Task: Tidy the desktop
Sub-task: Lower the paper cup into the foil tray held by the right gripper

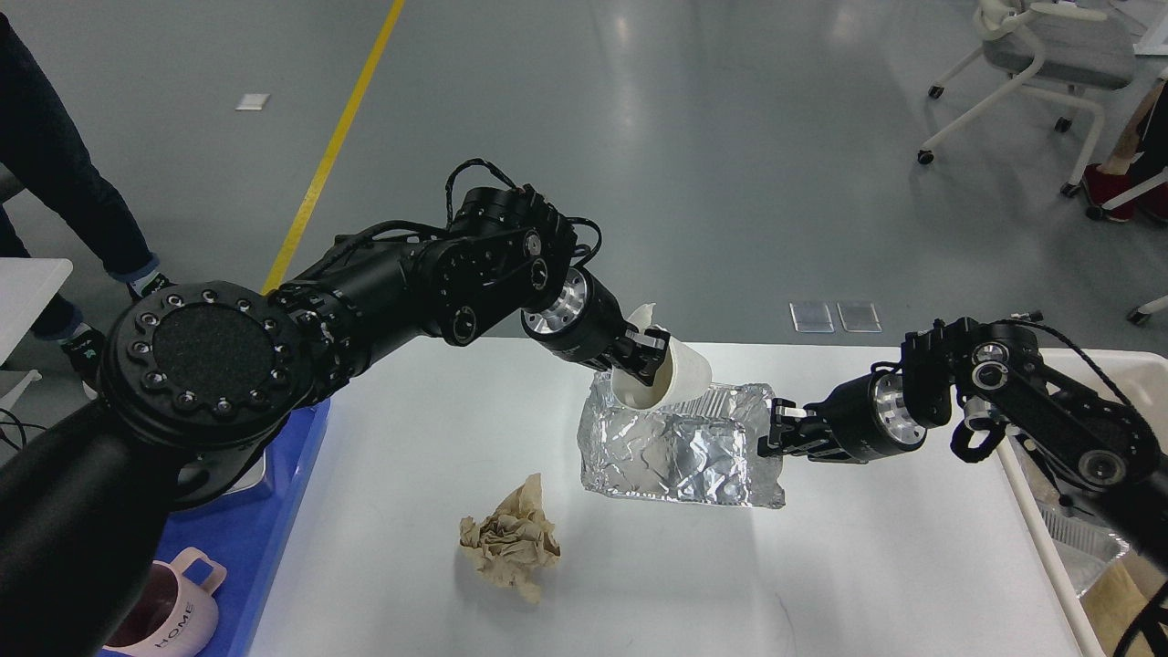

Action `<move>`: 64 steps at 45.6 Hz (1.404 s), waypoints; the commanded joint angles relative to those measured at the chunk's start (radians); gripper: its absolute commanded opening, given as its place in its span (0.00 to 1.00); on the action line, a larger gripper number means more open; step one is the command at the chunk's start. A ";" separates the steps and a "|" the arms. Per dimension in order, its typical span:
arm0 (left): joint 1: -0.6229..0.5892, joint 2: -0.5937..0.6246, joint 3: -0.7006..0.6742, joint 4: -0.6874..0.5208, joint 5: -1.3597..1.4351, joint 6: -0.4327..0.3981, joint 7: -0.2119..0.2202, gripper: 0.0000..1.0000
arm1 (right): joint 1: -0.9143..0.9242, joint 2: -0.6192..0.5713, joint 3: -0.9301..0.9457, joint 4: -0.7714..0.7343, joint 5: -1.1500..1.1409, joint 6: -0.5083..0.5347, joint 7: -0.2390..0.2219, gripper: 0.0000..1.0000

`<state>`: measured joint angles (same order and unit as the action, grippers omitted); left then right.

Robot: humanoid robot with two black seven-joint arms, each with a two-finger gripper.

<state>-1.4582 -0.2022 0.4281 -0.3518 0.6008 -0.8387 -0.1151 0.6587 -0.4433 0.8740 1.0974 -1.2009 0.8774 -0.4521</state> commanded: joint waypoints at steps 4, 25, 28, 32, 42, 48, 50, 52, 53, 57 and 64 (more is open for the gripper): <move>0.007 0.000 0.000 -0.010 -0.001 0.004 0.000 0.00 | -0.002 0.006 0.000 0.010 0.004 0.005 0.001 0.00; 0.010 0.000 -0.005 -0.041 -0.006 0.036 -0.001 0.01 | 0.015 0.054 0.005 0.016 0.006 0.005 0.003 0.00; 0.010 0.000 -0.005 -0.052 -0.006 0.043 -0.001 0.01 | 0.024 0.058 0.005 0.010 0.006 0.002 0.001 0.00; 0.010 0.000 -0.005 -0.055 -0.006 0.044 -0.001 0.01 | 0.041 0.058 0.003 0.004 0.006 0.002 0.001 0.00; 0.010 0.000 -0.003 -0.055 -0.003 0.044 0.000 0.02 | 0.068 0.080 0.003 -0.008 0.006 -0.001 0.001 0.00; 0.010 0.000 -0.005 -0.055 -0.003 0.046 0.000 0.04 | 0.079 0.081 0.003 -0.016 0.006 -0.001 0.001 0.00; 0.012 0.000 -0.005 -0.055 -0.001 0.058 0.000 0.07 | 0.079 0.081 0.003 -0.016 0.006 -0.003 0.001 0.00; 0.012 0.000 -0.005 -0.055 -0.001 0.076 0.000 0.13 | 0.079 0.081 0.003 -0.016 0.006 -0.003 0.001 0.00; 0.012 0.000 -0.005 -0.055 -0.001 0.085 0.000 0.18 | 0.081 0.081 0.003 -0.016 0.006 -0.002 0.001 0.00; 0.012 0.000 -0.005 -0.055 -0.004 0.131 -0.001 0.53 | 0.079 0.081 0.003 -0.016 0.006 -0.003 0.001 0.00; 0.015 0.000 -0.005 -0.055 -0.009 0.176 -0.003 0.86 | 0.079 0.080 0.003 -0.014 0.006 -0.001 0.001 0.00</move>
<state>-1.4465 -0.2012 0.4235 -0.4066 0.5948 -0.6811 -0.1178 0.7379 -0.3620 0.8774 1.0816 -1.1950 0.8751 -0.4510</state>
